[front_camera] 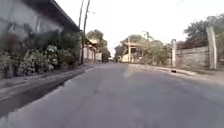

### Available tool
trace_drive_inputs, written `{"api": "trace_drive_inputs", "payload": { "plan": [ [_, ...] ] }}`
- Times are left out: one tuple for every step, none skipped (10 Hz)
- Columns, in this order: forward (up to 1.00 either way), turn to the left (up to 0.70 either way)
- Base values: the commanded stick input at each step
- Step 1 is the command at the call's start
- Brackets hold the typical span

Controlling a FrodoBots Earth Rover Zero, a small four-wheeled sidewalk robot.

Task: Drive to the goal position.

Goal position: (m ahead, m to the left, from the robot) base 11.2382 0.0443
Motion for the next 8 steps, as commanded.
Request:
{"api": "trace_drive_inputs", "payload": {
  "plan": [
    [1.0, 0.0],
    [1.0, 0.0],
    [1.0, 0.0],
    [1.0, 0.0],
    [1.0, 0.0],
    [1.0, 0.0],
    [1.0, 0.0],
    [1.0, 0.0]
  ]
}}
